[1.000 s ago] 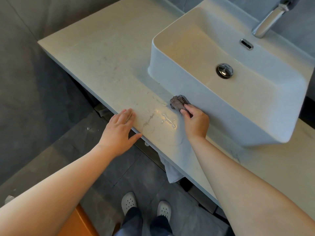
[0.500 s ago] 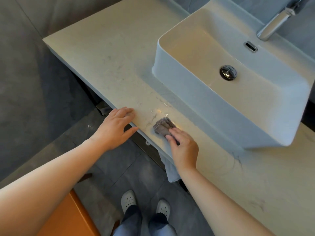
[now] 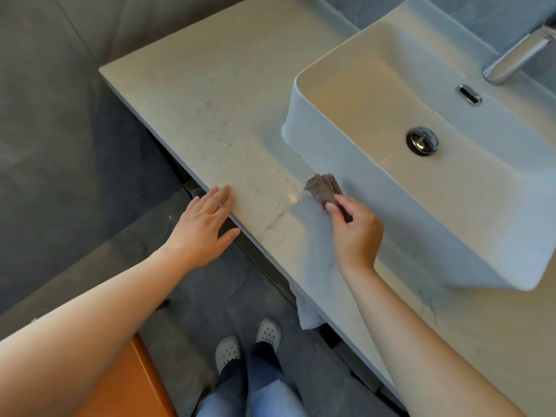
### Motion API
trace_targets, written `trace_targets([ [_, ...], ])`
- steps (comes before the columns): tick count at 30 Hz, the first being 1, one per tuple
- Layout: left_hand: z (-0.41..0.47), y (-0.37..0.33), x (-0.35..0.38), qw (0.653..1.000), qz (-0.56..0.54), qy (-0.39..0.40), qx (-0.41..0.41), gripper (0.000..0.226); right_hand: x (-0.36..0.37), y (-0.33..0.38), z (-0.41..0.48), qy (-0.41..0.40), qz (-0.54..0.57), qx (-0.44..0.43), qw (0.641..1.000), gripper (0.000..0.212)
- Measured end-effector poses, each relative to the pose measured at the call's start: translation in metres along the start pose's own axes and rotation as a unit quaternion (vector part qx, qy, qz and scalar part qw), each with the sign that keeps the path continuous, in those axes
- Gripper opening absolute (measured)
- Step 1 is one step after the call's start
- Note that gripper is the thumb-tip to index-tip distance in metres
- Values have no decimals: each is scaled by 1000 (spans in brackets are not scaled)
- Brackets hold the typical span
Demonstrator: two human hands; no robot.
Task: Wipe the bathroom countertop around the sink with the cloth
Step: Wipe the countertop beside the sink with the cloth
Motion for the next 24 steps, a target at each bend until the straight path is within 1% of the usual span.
trace_targets([
  [3,-1,-4,3,1000,-5,-4,-14,72,15,-25,19,19,-82,-14,996,25],
  [5,0,-3,4,1000,1,-6,-17,78,25,-35,19,12,-107,-39,993,26],
  [7,0,-2,5,1000,5,-8,-15,82,33,-39,16,-10,-106,-55,993,26],
  [10,0,-3,6,1000,5,-13,-20,83,40,-39,18,-25,-93,-63,993,26],
  [14,-1,-7,8,999,8,-25,-32,80,48,-33,29,-4,-92,-97,991,27],
  [18,-1,-9,8,999,3,-24,-39,80,49,-31,27,-7,-86,-93,992,26],
  [24,-1,-8,4,999,-5,-12,-38,79,49,-19,-19,37,-66,-110,991,24],
])
Point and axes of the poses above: each hand's wrist, its own z-axis towards the middle knuckle, its own x-axis out of the palm, y = z × x, the point moved 2 cm from there along z, towards the middle knuckle, and after that the axes turned 3 degrees about -x, right-handed, at the moved point
